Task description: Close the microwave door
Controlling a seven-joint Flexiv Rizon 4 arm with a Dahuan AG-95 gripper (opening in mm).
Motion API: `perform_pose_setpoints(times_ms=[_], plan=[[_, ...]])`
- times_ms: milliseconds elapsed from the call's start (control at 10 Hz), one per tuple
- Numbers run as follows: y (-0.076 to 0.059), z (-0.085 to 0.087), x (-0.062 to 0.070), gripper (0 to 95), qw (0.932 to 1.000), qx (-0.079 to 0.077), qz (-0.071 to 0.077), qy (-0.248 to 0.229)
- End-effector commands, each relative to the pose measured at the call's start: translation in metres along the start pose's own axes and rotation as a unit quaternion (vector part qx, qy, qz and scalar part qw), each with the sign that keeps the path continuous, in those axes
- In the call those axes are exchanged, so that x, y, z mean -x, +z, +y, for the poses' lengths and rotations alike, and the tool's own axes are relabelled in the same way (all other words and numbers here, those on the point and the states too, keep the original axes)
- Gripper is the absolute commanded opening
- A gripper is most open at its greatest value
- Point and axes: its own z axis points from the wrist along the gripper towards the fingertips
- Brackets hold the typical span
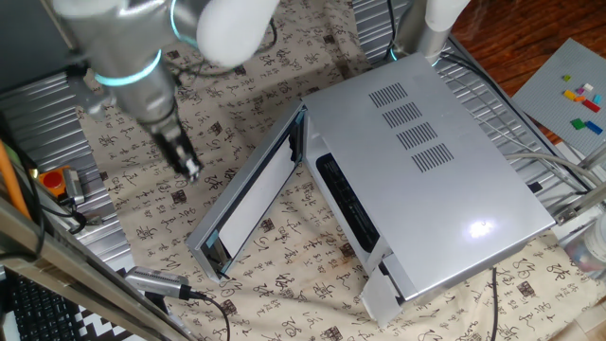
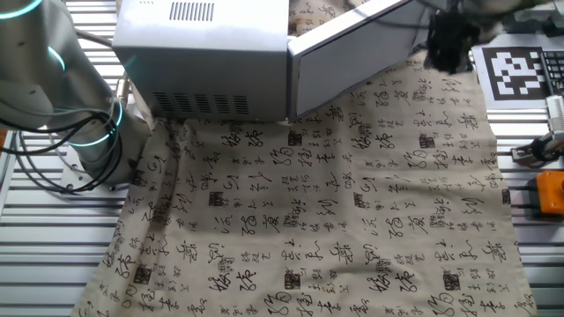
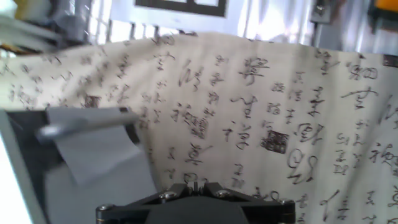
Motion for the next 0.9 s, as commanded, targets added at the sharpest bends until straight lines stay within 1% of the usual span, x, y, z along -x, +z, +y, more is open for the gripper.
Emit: perform_pose_setpoints(times_ms=[100, 200, 900], plan=[[0.002, 0.009, 0.002, 0.0, 1.0000, 0.001, -0.001, 0.008], [0.003, 0.017, 0.005, 0.0, 0.9999, 0.000, 0.000, 0.014], [0.001, 0.048, 0.008, 0.0, 0.9991, 0.002, 0.011, 0.040]])
